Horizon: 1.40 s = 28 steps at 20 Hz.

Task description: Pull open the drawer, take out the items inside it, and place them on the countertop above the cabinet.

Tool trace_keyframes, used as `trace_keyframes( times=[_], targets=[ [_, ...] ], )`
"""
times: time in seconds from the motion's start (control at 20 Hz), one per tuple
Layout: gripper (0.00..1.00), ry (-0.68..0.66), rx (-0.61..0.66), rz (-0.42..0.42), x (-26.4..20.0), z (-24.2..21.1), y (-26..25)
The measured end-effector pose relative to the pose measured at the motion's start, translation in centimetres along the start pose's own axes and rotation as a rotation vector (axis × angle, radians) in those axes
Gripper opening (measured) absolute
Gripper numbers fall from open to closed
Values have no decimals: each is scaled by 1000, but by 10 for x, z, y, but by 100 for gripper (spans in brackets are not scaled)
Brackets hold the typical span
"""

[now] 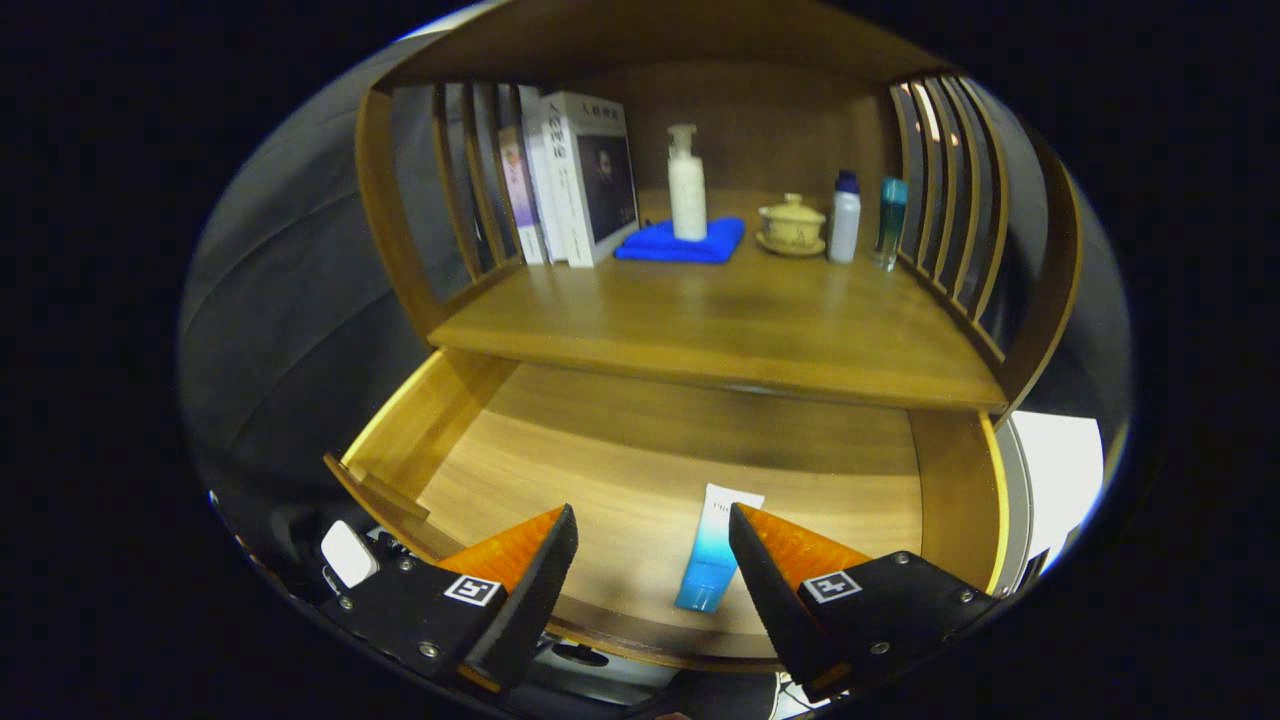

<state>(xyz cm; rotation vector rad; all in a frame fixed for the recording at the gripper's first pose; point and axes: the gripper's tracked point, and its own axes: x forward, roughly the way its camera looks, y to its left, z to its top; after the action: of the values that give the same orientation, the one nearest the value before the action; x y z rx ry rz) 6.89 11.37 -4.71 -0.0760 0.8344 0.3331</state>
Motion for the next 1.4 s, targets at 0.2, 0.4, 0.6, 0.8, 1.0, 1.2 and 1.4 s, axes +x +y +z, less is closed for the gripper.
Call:
trace_keyframes(
  times=[0.2,0.4,0.6,0.8,1.0,1.2,1.4],
  targets=[
    [93,131,66,5,28,-10,-16],
    [92,282,102,6,47,-29,-26],
    [91,343,130,4,58,-33,-33],
    [89,391,126,-30,72,-45,-43],
    [84,446,114,-24,74,-54,-45],
    [76,439,79,-40,76,-59,-49],
    [59,412,-31,-29,71,-62,-51]
  ],
)
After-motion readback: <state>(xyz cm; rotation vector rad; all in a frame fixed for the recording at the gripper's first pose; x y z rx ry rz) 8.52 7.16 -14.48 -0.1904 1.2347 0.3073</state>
